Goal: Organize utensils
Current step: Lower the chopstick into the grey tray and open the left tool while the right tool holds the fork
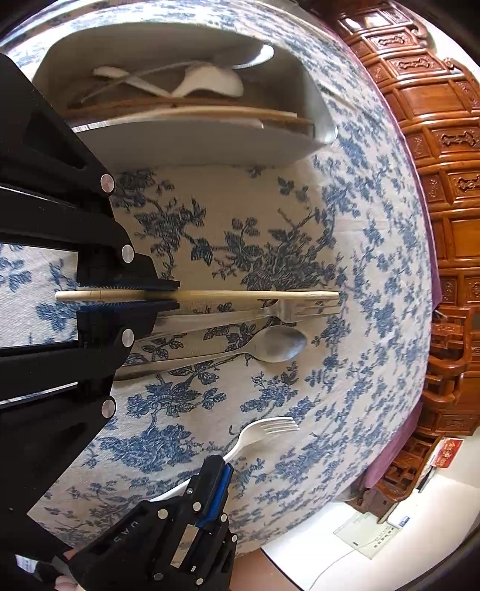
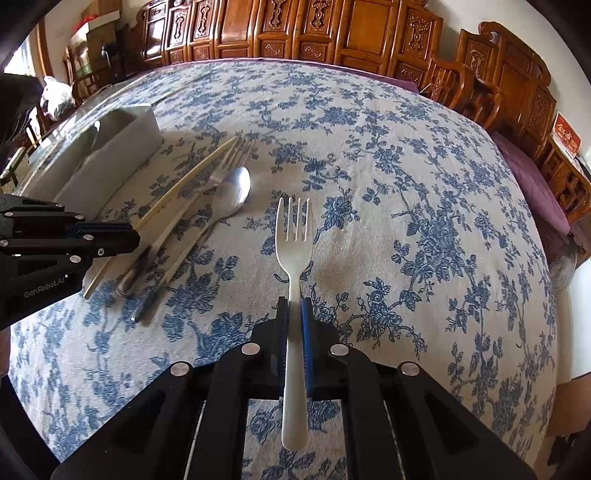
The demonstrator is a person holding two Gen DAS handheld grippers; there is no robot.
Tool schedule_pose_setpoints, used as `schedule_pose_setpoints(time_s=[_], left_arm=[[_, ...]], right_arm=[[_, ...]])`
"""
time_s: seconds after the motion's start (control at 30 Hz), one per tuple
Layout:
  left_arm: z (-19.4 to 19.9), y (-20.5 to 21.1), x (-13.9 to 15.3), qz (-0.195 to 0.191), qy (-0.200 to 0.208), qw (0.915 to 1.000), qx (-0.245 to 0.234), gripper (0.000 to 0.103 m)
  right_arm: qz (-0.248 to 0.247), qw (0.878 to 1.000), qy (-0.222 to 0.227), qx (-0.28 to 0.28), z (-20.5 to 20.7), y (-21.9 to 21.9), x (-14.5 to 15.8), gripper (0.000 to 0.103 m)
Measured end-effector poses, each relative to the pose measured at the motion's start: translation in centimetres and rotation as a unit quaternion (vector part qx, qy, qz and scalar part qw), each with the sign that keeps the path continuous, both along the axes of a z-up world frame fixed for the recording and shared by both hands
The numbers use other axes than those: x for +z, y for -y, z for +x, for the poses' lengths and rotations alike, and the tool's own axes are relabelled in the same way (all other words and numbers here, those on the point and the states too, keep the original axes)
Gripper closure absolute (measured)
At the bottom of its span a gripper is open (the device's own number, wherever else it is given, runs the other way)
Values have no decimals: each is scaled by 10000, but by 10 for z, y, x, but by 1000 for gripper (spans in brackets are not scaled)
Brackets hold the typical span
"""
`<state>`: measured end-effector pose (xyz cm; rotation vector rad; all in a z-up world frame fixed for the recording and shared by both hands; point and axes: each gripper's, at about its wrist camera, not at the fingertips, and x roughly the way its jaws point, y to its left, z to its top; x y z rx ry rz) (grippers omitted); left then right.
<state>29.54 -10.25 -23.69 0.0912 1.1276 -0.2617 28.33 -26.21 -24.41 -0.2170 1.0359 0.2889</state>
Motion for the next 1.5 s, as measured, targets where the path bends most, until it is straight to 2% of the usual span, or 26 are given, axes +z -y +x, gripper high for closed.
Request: schedule_pose_setpoints(time_s=[0.33, 0.63, 0.9, 1.2, 1.5], left_arm=[[-25, -13, 45, -165, 404, 9990, -34, 99], [-59, -23, 82, -98, 717, 9973, -115, 99], [-92, -34, 117, -85, 975, 9952, -89, 99], [-105, -52, 128, -91, 1064, 9943, 11, 99], [-97, -83, 118, -76, 969, 9952, 131, 99]], right_arm=[[31, 9996, 271, 16, -22, -10, 41, 95], [211, 9984, 531, 33, -49, -19, 74, 95], [336, 9958, 845, 133, -86, -29, 117, 95], [395, 9927, 1068, 389, -114, -48, 146, 95], [595, 9890, 1175, 677, -110, -79, 155, 95]])
